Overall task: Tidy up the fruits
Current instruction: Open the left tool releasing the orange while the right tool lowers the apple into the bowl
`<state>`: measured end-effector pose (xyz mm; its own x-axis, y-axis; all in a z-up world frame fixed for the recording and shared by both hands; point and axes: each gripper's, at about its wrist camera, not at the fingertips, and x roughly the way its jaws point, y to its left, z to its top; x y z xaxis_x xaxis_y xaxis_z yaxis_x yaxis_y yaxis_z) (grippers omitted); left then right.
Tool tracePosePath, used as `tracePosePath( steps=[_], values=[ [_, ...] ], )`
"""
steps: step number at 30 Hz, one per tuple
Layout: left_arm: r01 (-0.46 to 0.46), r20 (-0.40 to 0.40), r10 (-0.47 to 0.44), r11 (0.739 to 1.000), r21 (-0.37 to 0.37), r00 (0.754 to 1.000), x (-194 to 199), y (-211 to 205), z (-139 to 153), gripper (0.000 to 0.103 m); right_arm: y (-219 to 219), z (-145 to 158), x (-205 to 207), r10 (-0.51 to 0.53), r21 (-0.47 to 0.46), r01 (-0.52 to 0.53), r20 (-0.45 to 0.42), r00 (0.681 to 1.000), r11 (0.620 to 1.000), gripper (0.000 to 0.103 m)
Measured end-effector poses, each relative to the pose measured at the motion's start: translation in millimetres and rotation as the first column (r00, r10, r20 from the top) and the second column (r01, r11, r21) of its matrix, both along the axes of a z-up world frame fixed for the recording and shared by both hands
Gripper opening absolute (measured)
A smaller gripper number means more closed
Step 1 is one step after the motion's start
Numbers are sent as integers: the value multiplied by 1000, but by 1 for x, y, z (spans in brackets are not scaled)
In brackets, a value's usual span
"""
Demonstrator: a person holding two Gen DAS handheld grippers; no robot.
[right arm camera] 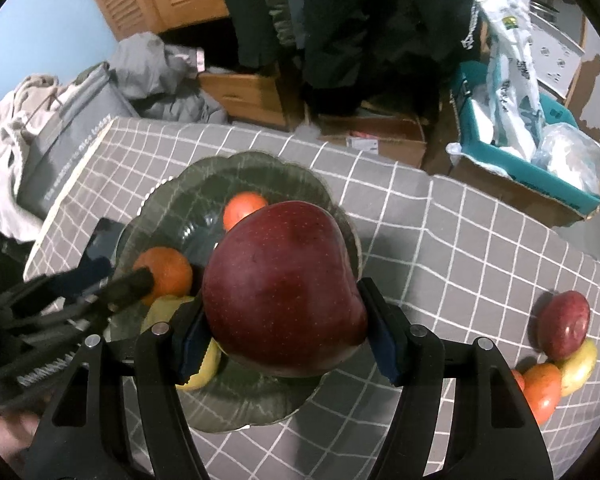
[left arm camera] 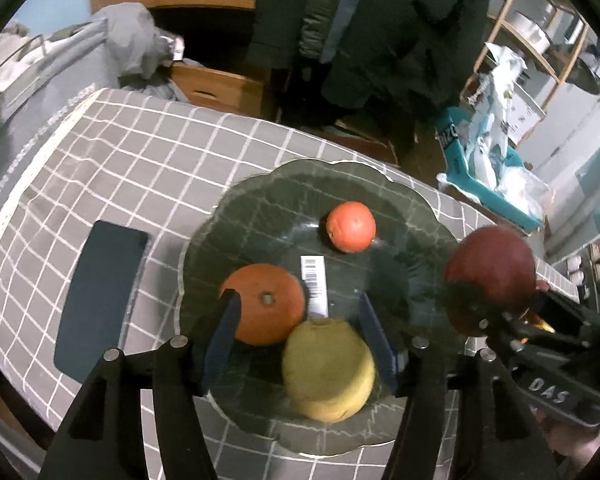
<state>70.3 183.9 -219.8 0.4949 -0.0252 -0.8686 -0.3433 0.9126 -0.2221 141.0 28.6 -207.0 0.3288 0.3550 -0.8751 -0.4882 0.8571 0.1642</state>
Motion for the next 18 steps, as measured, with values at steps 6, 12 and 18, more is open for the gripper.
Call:
tracePosePath(
  steps=[6,12,18],
  values=[
    [-30,-22,30,1000,3,999,-10,12,-6,66,13,-14,-4,27,-32,-28,-26,999,999,68],
    [-35,-40,35,999,8,999,-19,19,-10,66,22,-27,-6,41,-57,-44,-46,998,997,68],
    [-49,-53,49,999,-1,997,-26,27,-14,66,29,-39,-8,57,-92,-63,-65,996,994,68]
  ],
)
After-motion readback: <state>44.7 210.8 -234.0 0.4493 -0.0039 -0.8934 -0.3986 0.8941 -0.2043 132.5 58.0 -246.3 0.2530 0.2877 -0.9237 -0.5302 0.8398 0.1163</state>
